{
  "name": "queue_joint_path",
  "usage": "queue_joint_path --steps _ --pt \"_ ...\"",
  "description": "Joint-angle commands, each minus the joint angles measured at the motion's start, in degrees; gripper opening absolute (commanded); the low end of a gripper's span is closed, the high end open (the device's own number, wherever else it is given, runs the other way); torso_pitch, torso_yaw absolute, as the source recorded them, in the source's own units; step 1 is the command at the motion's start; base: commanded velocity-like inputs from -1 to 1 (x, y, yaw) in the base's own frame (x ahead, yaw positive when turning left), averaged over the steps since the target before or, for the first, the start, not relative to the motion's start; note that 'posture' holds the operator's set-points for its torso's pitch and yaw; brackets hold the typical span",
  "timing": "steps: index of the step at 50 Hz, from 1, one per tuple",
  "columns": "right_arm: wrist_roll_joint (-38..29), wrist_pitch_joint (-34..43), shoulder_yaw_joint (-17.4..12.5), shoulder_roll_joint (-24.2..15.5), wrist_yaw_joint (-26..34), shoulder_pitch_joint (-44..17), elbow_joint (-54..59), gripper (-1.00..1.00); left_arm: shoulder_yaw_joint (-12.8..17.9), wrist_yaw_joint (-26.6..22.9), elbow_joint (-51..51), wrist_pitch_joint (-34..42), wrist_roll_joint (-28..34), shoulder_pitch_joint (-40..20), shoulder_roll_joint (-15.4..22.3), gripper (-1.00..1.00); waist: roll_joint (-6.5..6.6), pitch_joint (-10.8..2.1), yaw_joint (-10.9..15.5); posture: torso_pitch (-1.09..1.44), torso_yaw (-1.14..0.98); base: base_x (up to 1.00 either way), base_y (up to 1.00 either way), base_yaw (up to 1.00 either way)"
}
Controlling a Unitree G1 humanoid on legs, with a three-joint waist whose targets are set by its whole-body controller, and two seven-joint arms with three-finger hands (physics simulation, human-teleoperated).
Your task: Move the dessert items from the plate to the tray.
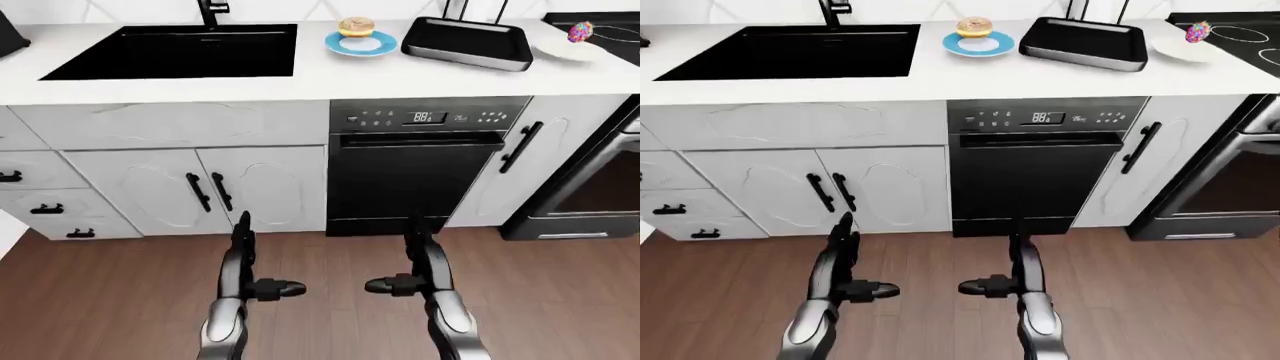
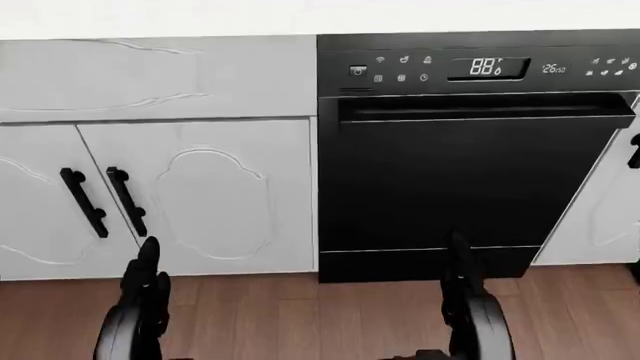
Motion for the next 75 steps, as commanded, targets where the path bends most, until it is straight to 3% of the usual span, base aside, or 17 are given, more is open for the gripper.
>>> queue_joint_path --steps 1,3,5,15,17,18,22,30,34,36,43,45,49,52,53,71,75 --pt "0.58 7.84 -1.46 -1.31 -1.50 -4.94 -15.62 1.00 1.56 2.80 -13.17 6.94 -0.39 -3.11 0.52 1.00 -0.45 -0.05 -0.12 0.00 0.00 0.00 0.00 0.00" --pt "1.40 13.51 -1.91 -1.61 -1.70 -7.16 -20.40 1.00 1.67 2.92 -18.26 12.80 -1.06 -5.21 0.59 1.00 -0.13 -4.08 0.62 0.00 0.00 0.00 0.00 0.00" --pt "1.55 15.91 -2.74 -2.05 -1.88 -9.96 -22.01 1.00 1.39 2.95 -21.54 17.42 -0.38 -7.04 1.42 1.00 -0.33 -1.43 0.52 0.00 0.00 0.00 0.00 0.00" --pt "2.26 27.21 -5.60 -7.39 -2.00 -26.86 -21.88 1.00 4.09 1.96 -25.03 32.68 1.01 -25.07 6.24 1.00 -0.09 -6.24 0.55 0.00 0.00 0.00 -0.01 0.00" --pt "2.30 28.14 -5.94 -8.65 -1.97 -29.39 -21.12 1.00 4.87 1.93 -24.34 34.13 0.82 -28.03 7.20 1.00 0.87 -6.10 0.83 0.00 0.00 0.16 -0.54 0.00" --pt "2.31 28.26 -5.99 -8.96 -1.92 -29.96 -20.89 1.00 4.86 2.11 -23.85 34.39 1.06 -28.84 7.59 1.00 2.76 -3.15 0.55 0.00 0.00 0.33 -0.90 0.00" --pt "2.80 28.94 -6.41 -10.62 -1.99 -34.29 -18.78 1.00 5.78 2.08 -22.18 36.36 0.71 -34.68 9.48 1.00 3.63 -3.94 1.24 0.00 0.00 0.34 -0.91 0.00" --pt "3.49 30.01 -6.55 -12.07 -2.03 -38.70 -17.18 1.00 6.39 2.19 -19.12 35.79 0.29 -39.96 11.96 1.00 0.38 -3.59 3.33 0.00 0.00 0.34 -0.93 0.00" --pt "3.72 30.54 -6.84 -12.61 -1.74 -39.69 -17.61 1.00 6.72 2.42 -18.53 35.98 -0.27 -41.70 12.75 1.00 -6.56 -5.95 3.09 0.00 0.00 0.35 -0.95 0.00" --pt "4.00 30.86 -7.15 -12.98 -1.86 -40.29 -17.90 1.00 6.66 2.46 -18.72 36.27 -0.30 -42.15 13.08 1.00 -4.55 -2.66 2.15 0.00 0.00 0.37 -0.96 0.00" --pt "4.55 32.83 -7.40 -14.24 -1.74 -42.37 -19.71 1.00 7.03 2.40 -18.44 37.11 -0.14 -44.72 14.63 1.00 0.00 -1.66 -0.06 0.00 0.00 0.42 -1.00 0.00" --pt "4.49 32.57 -7.41 -14.45 -1.73 -42.63 -19.36 1.00 7.26 2.25 -18.18 37.07 -0.14 -45.26 15.02 1.00 3.44 -1.33 1.45 0.00 0.00 0.43 -1.00 0.00" --pt "4.33 33.35 -7.42 -14.89 -1.60 -43.77 -19.57 1.00 7.82 1.79 -18.27 37.75 -0.04 -46.67 16.45 1.00 2.34 -3.55 2.37 0.00 0.00 0.42 -0.52 0.00" --pt "4.27 34.05 -7.45 -15.15 -1.31 -44.35 -19.87 1.00 8.37 1.73 -18.12 38.30 -0.36 -48.05 17.63 1.00 -5.23 -2.74 1.91 0.00 0.00 0.19 0.00 0.00" --pt "4.51 34.34 -7.87 -15.13 -1.67 -44.75 -20.19 1.00 8.71 1.97 -17.99 38.26 -0.44 -48.44 17.87 1.00 -5.56 -3.63 1.98 0.00 0.00 0.19 0.00 0.00" --pt "5.57 36.55 -8.15 -16.59 -1.29 -45.94 -22.83 1.00 10.26 2.30 -19.89 39.96 -1.02 -48.98 20.99 1.00 4.04 -4.01 -0.51 0.00 0.00 0.23 0.00 0.00" --pt "5.54 36.67 -8.10 -16.47 -1.17 -45.84 -23.08 1.00 10.35 2.55 -20.42 40.24 -1.17 -48.53 21.15 1.00 4.09 -2.67 0.15 0.00 0.00 0.25 0.00 0.00"
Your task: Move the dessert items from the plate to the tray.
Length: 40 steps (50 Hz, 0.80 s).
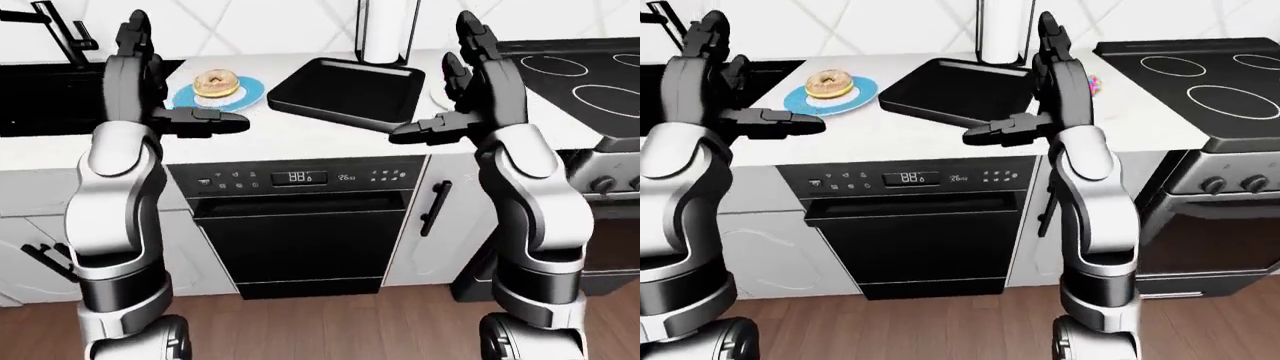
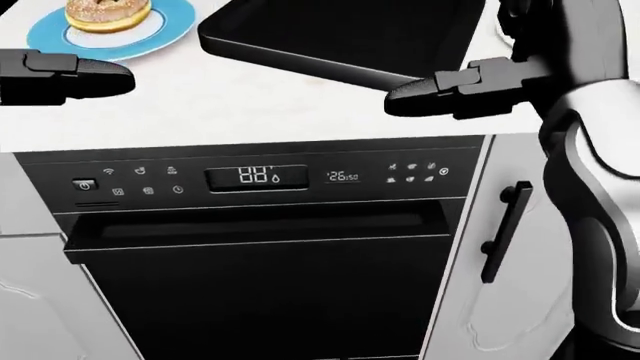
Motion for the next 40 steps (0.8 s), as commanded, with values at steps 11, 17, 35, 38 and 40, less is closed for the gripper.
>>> queue_joint_path --steps 11,17,35,38,40 --pt "0.50 -1.61 -2.36 -1.38 -0.78 -2.04 -3.09 1.00 -0.31 0.77 -3.66 -1.14 -0.54 -2.61 0.74 1.00 -5.14 -2.41 -0.27 0.00 0.00 0.25 0.00 0.00" --pt "0.84 -0.52 -2.51 -1.78 -0.64 -1.84 -4.44 1.00 0.12 0.76 -4.13 -0.80 -0.51 -2.71 1.21 1.00 -4.90 -2.13 -0.74 0.00 0.00 0.25 0.00 0.00" --pt "2.22 1.60 -2.82 -2.23 -1.26 -1.56 -7.08 1.00 0.18 0.31 -6.02 0.89 -0.22 -2.63 1.72 1.00 -1.98 -1.95 -0.18 0.00 0.00 0.26 0.00 0.00" --pt "2.16 1.85 -2.81 -2.32 -1.28 -1.76 -7.21 1.00 0.55 0.28 -6.08 0.93 -0.25 -2.61 1.91 1.00 -5.00 -2.40 0.35 0.00 0.00 0.28 0.00 0.00" --pt "2.05 1.74 -2.76 -2.31 -1.35 -1.69 -7.05 1.00 0.58 0.28 -6.26 1.00 -0.25 -2.41 1.98 1.00 -5.25 -2.51 -0.14 0.00 0.00 0.27 0.00 0.00"
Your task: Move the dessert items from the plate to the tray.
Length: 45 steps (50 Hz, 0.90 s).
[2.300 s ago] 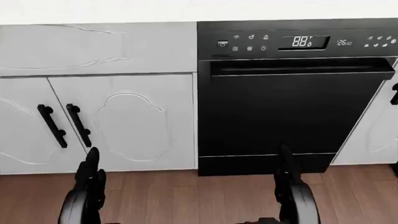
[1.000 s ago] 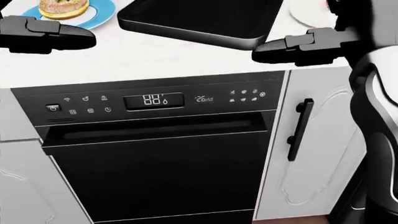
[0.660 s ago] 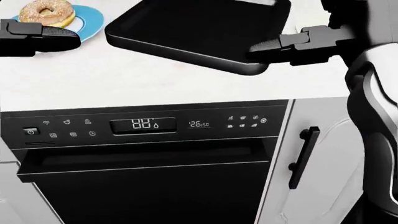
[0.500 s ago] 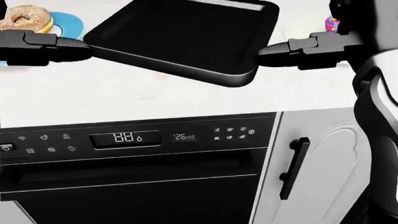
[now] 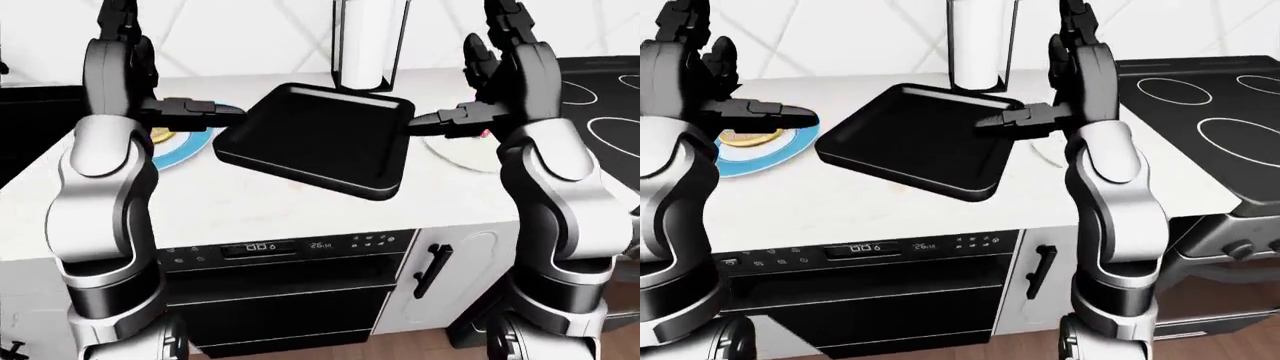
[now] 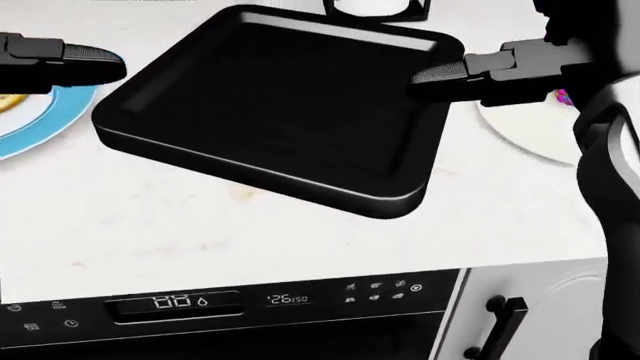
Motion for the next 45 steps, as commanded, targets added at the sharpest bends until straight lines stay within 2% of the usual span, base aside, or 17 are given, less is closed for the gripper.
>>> queue_joint_path --steps 1,2,3,9,11,12,13,14,16,18,22,23,26,37,40,45 --pt "-0.58 -0.95 -0.04 -0.45 -0.22 -1.57 -0.70 1.00 0.51 -0.01 -1.38 -0.98 -0.07 -1.75 0.99 1.00 -1.18 -1.45 0.36 0.00 0.00 0.27 0.00 0.00" --pt "-0.51 -0.79 -0.14 -0.32 -0.22 -1.67 -0.71 1.00 0.45 -0.09 -1.55 -0.78 -0.13 -1.82 1.02 1.00 -1.30 -1.20 0.15 0.00 0.00 0.26 0.00 0.00" --pt "-0.70 -0.84 0.00 -0.40 -0.15 -1.81 -0.73 1.00 0.61 -0.02 -1.51 -0.69 -0.13 -2.01 1.14 1.00 -0.93 -1.54 -0.20 0.00 0.00 0.26 0.00 0.00" --pt "-0.75 -0.25 -0.10 -0.33 -0.32 -1.88 -1.14 1.00 0.70 -0.07 -1.60 -0.88 -0.07 -1.63 1.38 1.00 2.04 -1.56 -0.45 0.00 0.00 0.15 0.00 0.00" --pt "-0.66 -0.31 -0.20 -0.21 -0.33 -1.75 -1.17 1.00 0.71 -0.04 -1.65 -0.89 -0.06 -1.47 1.38 1.00 4.24 -1.84 -0.68 0.00 0.00 0.09 0.00 0.00" --pt "-0.72 -0.49 -0.12 -0.15 -0.33 -1.57 -1.24 1.00 0.81 0.01 -1.67 -0.82 -0.12 -1.45 1.32 1.00 6.04 -2.39 -0.83 0.00 0.00 0.09 0.00 0.00" --pt "-0.78 -0.55 -0.17 -0.13 -0.40 -1.60 -1.25 1.00 0.74 0.00 -1.71 -0.84 -0.07 -1.48 1.39 1.00 5.48 -2.09 -1.35 0.00 0.00 0.03 0.00 0.00" --pt "-0.67 -0.56 -0.20 -0.11 -0.29 -1.55 -1.24 1.00 0.70 0.02 -1.64 -0.73 -0.01 -1.59 1.43 1.00 4.64 -1.25 -1.24 0.00 0.00 0.02 0.00 0.00" --pt "-1.03 -0.40 0.08 -0.36 -0.19 -1.41 -1.32 1.00 0.82 0.01 -1.69 -0.66 -0.06 -1.71 1.48 1.00 4.71 -1.55 -1.32 0.00 0.00 0.00 0.00 0.00" --pt "-0.84 -0.35 -0.21 -0.18 -0.29 -1.39 -1.36 1.00 0.81 -0.07 -1.73 -0.71 0.07 -1.56 1.58 1.00 4.29 -1.26 -0.92 0.00 0.00 0.01 0.00 0.00" --pt "-0.85 -0.05 -0.25 -0.37 -0.26 -1.36 -1.69 1.00 0.84 -0.15 -1.91 -0.39 0.08 -1.57 1.67 1.00 0.81 0.00 -0.75 0.00 0.00 0.01 0.00 0.00" --pt "-0.83 0.04 -0.31 -0.32 -0.28 -1.33 -1.75 1.00 0.91 -0.16 -1.90 -0.34 0.05 -1.65 1.70 1.00 1.34 -0.48 -0.30 0.00 0.00 0.01 0.00 0.00" --pt "-1.31 0.49 -0.51 -0.40 -0.86 -1.32 -1.78 1.00 0.98 -0.23 -2.09 0.37 0.06 -2.24 2.01 1.00 1.69 -1.67 -0.24 0.00 0.00 0.00 0.00 0.00" --pt "-1.94 5.26 -1.22 -2.10 -1.24 -2.33 -2.49 1.00 1.48 -0.73 -3.39 1.48 0.07 -1.49 2.64 1.00 2.04 -1.77 -0.52 0.00 0.00 0.00 0.00 0.00" --pt "-3.28 7.15 -1.41 -4.35 0.10 -3.49 -1.85 1.00 1.59 -0.83 -3.54 1.64 0.06 -1.43 2.80 1.00 1.89 -1.63 -0.54 0.00 0.00 0.00 0.00 0.00" --pt "-9.11 10.28 0.29 -12.09 6.96 -9.31 4.03 1.00 1.89 -0.87 -3.71 2.18 -0.07 -1.66 3.25 1.00 1.72 -1.30 -0.54 0.00 0.00 0.00 0.00 0.00"
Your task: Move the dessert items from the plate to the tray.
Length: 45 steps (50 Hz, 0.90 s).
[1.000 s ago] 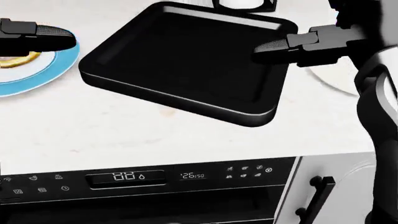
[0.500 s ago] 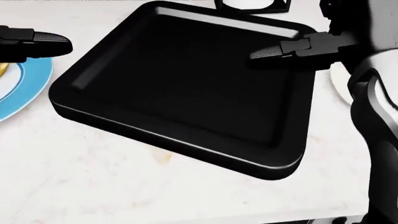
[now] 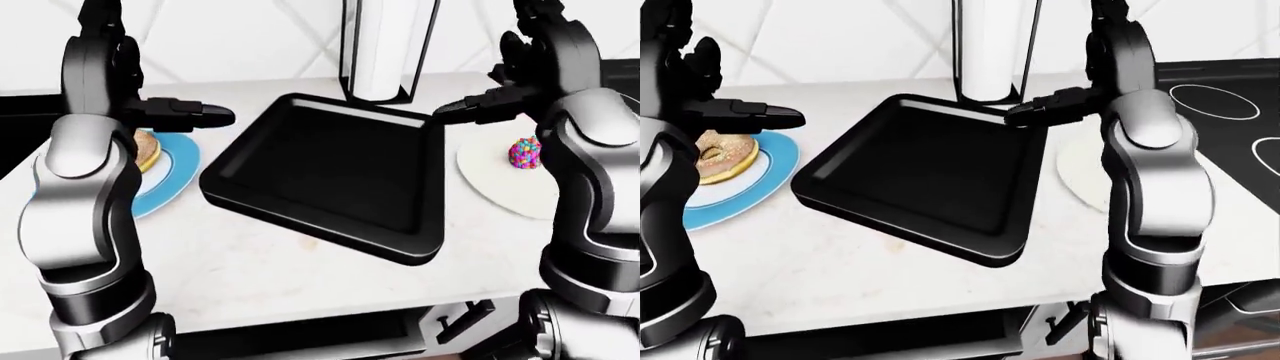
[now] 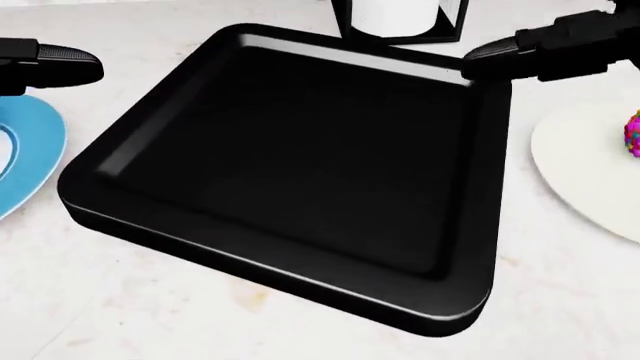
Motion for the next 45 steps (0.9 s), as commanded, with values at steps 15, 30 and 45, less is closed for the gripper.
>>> queue_joint_path --steps 15,30,45 --pt "-21.43 -30.51 -0.45 -5.78 11.17 -18.58 47.53 1.00 0.93 0.29 -1.50 -1.41 -0.38 -2.05 1.53 1.00 0.28 -1.57 -0.40 0.00 0.00 0.00 0.00 0.00" --pt "-18.25 -28.13 -1.00 -5.32 9.34 -20.06 48.08 1.00 1.28 0.44 -1.69 -0.52 -0.94 -2.74 2.42 1.00 0.71 -1.54 -0.04 0.00 0.00 0.03 0.00 0.00" --pt "-18.92 -27.55 -0.70 -5.54 11.19 -19.54 46.28 1.00 1.58 0.44 -2.56 -0.07 -0.76 -1.99 3.07 1.00 0.71 -1.78 0.07 0.00 0.00 0.15 0.00 0.00"
